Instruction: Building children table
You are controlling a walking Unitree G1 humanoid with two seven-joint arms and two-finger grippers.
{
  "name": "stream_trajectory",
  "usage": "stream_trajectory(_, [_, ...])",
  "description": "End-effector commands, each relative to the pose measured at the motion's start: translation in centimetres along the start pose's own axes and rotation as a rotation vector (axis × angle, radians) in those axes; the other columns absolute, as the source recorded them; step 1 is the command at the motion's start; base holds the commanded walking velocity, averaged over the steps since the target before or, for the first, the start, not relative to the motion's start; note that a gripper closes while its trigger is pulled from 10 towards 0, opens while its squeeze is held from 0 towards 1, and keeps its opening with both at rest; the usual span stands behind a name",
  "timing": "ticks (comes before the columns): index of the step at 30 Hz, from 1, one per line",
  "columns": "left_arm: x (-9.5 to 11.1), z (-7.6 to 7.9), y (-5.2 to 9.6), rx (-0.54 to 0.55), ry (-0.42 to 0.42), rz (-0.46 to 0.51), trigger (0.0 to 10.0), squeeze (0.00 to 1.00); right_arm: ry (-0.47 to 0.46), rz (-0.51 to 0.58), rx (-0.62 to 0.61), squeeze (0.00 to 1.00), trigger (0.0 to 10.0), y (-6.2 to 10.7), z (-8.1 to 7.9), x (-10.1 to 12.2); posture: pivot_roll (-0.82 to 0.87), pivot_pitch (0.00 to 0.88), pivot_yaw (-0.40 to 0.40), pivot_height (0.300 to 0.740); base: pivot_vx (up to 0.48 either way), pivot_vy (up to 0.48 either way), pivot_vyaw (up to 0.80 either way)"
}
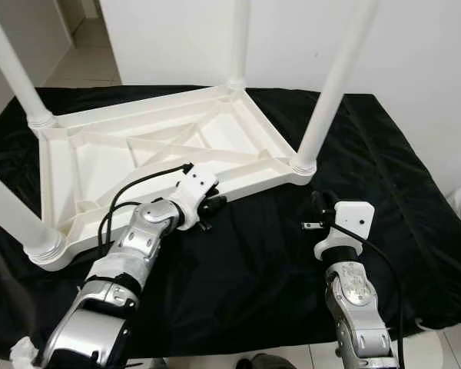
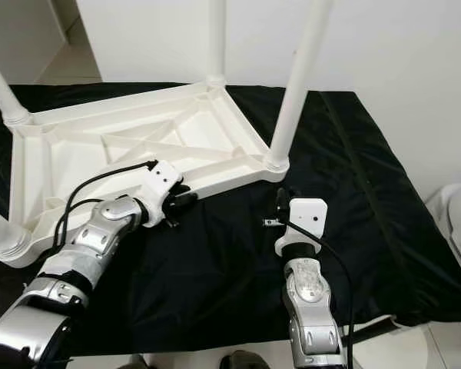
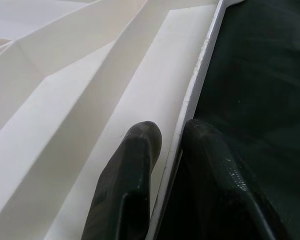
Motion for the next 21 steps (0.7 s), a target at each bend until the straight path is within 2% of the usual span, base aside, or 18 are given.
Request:
stream_trajectory(1, [-5.2, -2.9, 2.7, 0.237, 0.104, -0.199, 0.0, 0.0, 0.009, -0.007, -0.005, 0.0, 10.0, 0.1, 0.1, -0.1, -0.05, 0.046, -0.003, 0.74, 0.0, 0.0, 0.0])
stream_trajectory(7, [-5.7, -2.6, 3.5, 0.228, 0.114, -0.197, 0.0, 0.0, 0.012, -0.01, 0.001, 0.0, 10.0, 0.1, 0.1, -0.1, -0.04, 0.051, -0.008, 0.74, 0.0, 0.0, 0.0])
stream_trajectory(8, [-5.3, -1.7, 3.9, 0.162, 0.119, -0.156, 0.0, 0.0, 0.014, -0.011, 0.008, 0.0, 10.0, 0.0, 0.0, -0.1, -0.04, 0.051, -0.011, 0.74, 0.0, 0.0, 0.0])
stream_trajectory(11, [-5.3, -1.7, 3.9, 0.162, 0.119, -0.156, 0.0, 0.0, 0.014, -0.011, 0.008, 0.0, 10.0, 0.0, 0.0, -0.1, -0.04, 0.051, -0.011, 0.74, 0.0, 0.0, 0.0])
stream_trajectory(12, [-4.7, -0.9, 4.2, 0.103, 0.138, -0.108, 0.0, 0.0, 0.016, -0.013, 0.013, 0.0, 10.0, 0.0, 0.0, -0.2, -0.04, 0.053, -0.012, 0.74, 0.0, 0.0, 0.0])
stream_trajectory(13, [-4.7, -0.9, 4.2, 0.103, 0.138, -0.108, 0.0, 0.0, 0.016, -0.013, 0.013, 0.0, 10.0, 0.0, 0.0, -0.2, -0.04, 0.053, -0.012, 0.74, 0.0, 0.0, 0.0])
stream_trajectory(14, [-3.5, 0.4, 4.4, 0.011, 0.133, -0.033, 0.0, 0.0, 0.018, -0.015, 0.017, 0.0, 10.0, 0.0, 0.0, -0.2, -0.03, 0.054, -0.013, 0.74, 0.0, 0.0, 0.0])
stream_trajectory(16, [-3.5, 0.4, 4.4, 0.011, 0.133, -0.033, 0.0, 0.0, 0.018, -0.015, 0.017, 0.0, 10.0, 0.0, 0.0, -0.2, -0.03, 0.054, -0.013, 0.74, 0.0, 0.0, 0.0])
stream_trajectory(17, [-1.9, 1.9, 4.3, -0.096, 0.103, 0.052, 10.0, 0.0, 0.019, -0.017, 0.019, 0.0, 10.0, -0.1, 0.0, -0.3, -0.03, 0.054, -0.012, 0.74, 0.0, 0.0, 0.0])
stream_trajectory(18, [-1.5, 2.5, 4.1, -0.14, 0.093, 0.071, 10.0, 1.0, 0.019, -0.017, 0.019, 0.0, 10.0, -0.1, 0.0, -0.3, -0.03, 0.054, -0.012, 0.74, 0.0, 0.0, 0.0])
stream_trajectory(21, [-0.8, 3.0, 3.8, -0.175, 0.084, 0.1, 10.0, 1.0, 0.017, -0.018, 0.019, 0.0, 10.0, -0.1, -0.1, -0.3, -0.03, 0.054, -0.008, 0.74, 0.0, 0.0, 0.0])
Point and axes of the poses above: a point about 5 cm out from each wrist's last joint towards the gripper, its own y axis pointing back from the gripper into the wrist, its own x axis along the axis of the wrist's last joint, z = x × y, the point moved 2 cm from there along -y, pointing out of the wrist towards the gripper, and after that the axes turned 4 degrees about -y, right-handed, at the moved point
